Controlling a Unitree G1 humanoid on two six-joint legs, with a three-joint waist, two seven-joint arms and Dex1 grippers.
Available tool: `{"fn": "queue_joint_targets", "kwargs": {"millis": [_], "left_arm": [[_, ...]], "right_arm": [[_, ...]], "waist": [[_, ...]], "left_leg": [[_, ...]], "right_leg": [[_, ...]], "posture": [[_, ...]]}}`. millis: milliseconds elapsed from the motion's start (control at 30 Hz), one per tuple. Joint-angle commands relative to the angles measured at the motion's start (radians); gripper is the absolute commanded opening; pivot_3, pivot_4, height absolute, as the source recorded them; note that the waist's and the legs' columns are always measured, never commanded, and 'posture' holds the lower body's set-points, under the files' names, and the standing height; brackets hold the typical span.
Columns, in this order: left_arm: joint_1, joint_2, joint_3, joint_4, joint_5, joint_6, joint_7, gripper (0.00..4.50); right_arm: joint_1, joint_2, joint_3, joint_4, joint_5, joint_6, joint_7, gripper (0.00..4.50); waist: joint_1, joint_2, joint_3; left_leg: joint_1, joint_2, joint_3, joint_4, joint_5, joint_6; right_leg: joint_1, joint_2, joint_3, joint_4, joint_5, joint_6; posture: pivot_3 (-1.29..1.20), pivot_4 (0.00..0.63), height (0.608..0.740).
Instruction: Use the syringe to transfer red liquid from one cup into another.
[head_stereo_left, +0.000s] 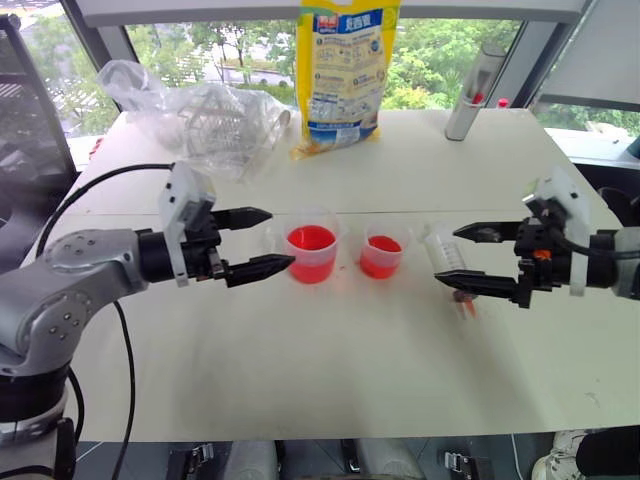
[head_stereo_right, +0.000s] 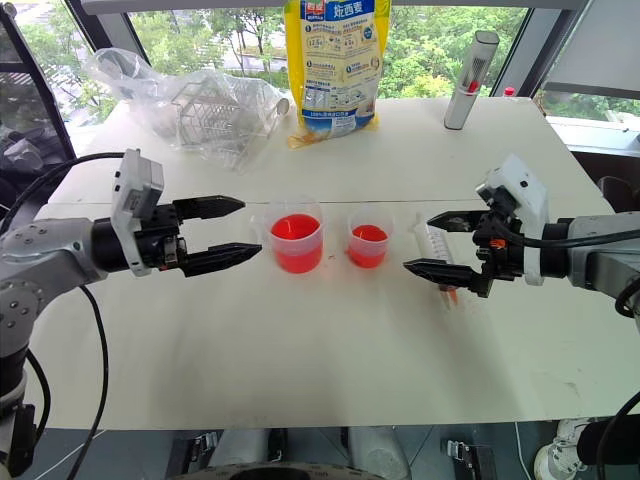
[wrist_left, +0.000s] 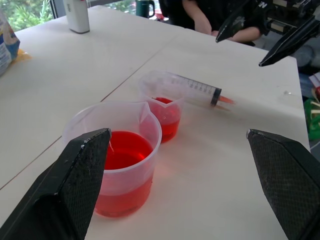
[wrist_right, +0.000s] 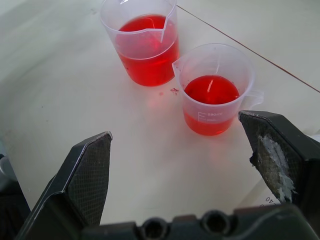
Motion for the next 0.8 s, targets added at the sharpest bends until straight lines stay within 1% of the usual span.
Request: {"fn": "queue_joint_targets", "kwargs": {"millis": [33, 133, 200, 500, 633, 800], "left_arm": [[-0.007, 0.014, 0.032, -0.012, -0.007, -0.022, -0.004, 4.50], [-0.011, 0.004, 0.033, -0.012, -0.006, -0.023, 0.011, 4.50], [-0.019, 0.003, 0.043, -0.013, -0.038, -0.011, 0.008, 4.50], [-0.017, 0.011, 0.035, -0.010, -0.029, -0.019, 0.002, 4.50], [-0.032, 0.008, 0.027, 0.000, -0.019, -0.028, 0.000, 4.50], [-0.024, -0.004, 0.015, 0.000, -0.013, -0.037, -0.001, 4.50]], "right_arm": [[-0.028, -0.012, -0.004, 0.001, 0.003, -0.019, -0.010, 4.43], [-0.025, -0.015, -0.002, 0.001, 0.002, -0.023, -0.011, 4.43], [-0.023, -0.015, -0.003, 0.002, 0.003, -0.025, -0.012, 4.43], [-0.023, -0.019, -0.001, 0.008, 0.011, -0.007, -0.025, 4.43], [-0.027, -0.024, 0.020, 0.022, -0.013, -0.014, -0.036, 4.43], [-0.033, -0.044, 0.037, 0.033, -0.020, 0.020, -0.061, 4.43]], "waist": [[0.000, 0.000, 0.000], [0.000, 0.000, 0.000], [0.000, 0.000, 0.000], [0.000, 0.000, 0.000], [0.000, 0.000, 0.000], [0.000, 0.000, 0.000]], "left_leg": [[0.000, 0.000, 0.000, 0.000, 0.000, 0.000], [0.000, 0.000, 0.000, 0.000, 0.000, 0.000], [0.000, 0.000, 0.000, 0.000, 0.000, 0.000], [0.000, 0.000, 0.000, 0.000, 0.000, 0.000], [0.000, 0.000, 0.000, 0.000, 0.000, 0.000], [0.000, 0.000, 0.000, 0.000, 0.000, 0.000]], "right_leg": [[0.000, 0.000, 0.000, 0.000, 0.000, 0.000], [0.000, 0.000, 0.000, 0.000, 0.000, 0.000], [0.000, 0.000, 0.000, 0.000, 0.000, 0.000], [0.000, 0.000, 0.000, 0.000, 0.000, 0.000], [0.000, 0.000, 0.000, 0.000, 0.000, 0.000], [0.000, 0.000, 0.000, 0.000, 0.000, 0.000]], "posture": [[0.00, 0.150, 0.740], [0.00, 0.150, 0.740], [0.00, 0.150, 0.740], [0.00, 0.150, 0.740], [0.00, 0.150, 0.740], [0.00, 0.150, 0.740]]}}
